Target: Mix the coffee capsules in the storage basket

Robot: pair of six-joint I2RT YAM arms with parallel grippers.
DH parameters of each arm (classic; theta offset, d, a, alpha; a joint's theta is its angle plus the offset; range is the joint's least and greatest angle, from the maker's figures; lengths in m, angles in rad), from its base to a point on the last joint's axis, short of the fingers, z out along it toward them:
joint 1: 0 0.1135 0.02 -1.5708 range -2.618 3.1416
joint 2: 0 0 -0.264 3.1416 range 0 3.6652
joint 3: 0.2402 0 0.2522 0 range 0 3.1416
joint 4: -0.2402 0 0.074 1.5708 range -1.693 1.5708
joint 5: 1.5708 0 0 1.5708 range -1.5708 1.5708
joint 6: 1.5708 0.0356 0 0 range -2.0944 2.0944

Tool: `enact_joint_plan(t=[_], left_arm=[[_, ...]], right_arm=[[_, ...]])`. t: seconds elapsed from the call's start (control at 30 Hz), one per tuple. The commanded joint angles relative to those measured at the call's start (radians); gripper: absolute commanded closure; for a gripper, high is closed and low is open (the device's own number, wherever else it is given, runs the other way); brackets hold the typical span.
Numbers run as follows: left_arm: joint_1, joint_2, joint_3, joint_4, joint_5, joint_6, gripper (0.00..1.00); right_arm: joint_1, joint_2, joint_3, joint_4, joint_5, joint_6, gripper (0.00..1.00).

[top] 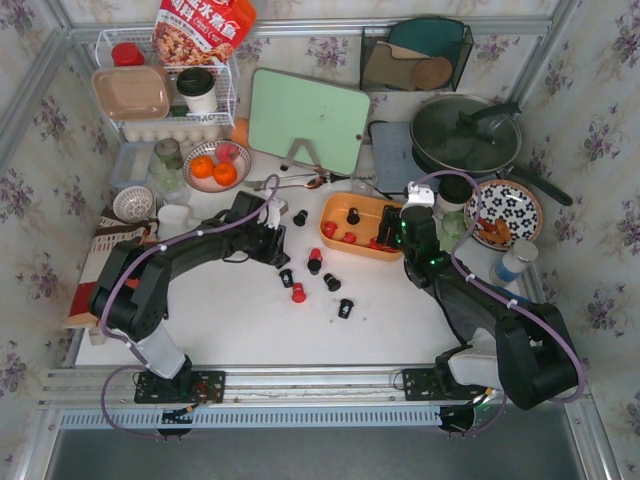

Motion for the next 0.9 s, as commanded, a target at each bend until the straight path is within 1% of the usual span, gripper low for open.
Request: enact_joint_plan(t=[0.0,0.2,0.47,0.77,0.87], left_arm=[[0.0,0.022,0.018,-0.02,0.013,0.0,0.6],[0.0,0.04,0.028,-0.024,0.016,-0.011,0.6],[-0.003,0.049,0.031,-0.022,0.007,-0.016,0.54],[-0.036,0.094,0.075,-0.044,-0.054,-0.01,0.55],[-0.039,0.108,0.089,-0.049,-0.078,-0.019,0.58]], right_arm=[[0.0,0.005,0.001,0.042,-0.004,0.007,0.32],[0.0,0.007,0.001,0.043,-0.005,0.007,0.32],[0.0,0.012,0.001,0.044,-0.008,0.007,0.32],[0.001,0.023,-0.012,0.053,-0.014,0.014,0.32],[0.001,0.02,-0.011,0.053,-0.016,0.014,0.32]])
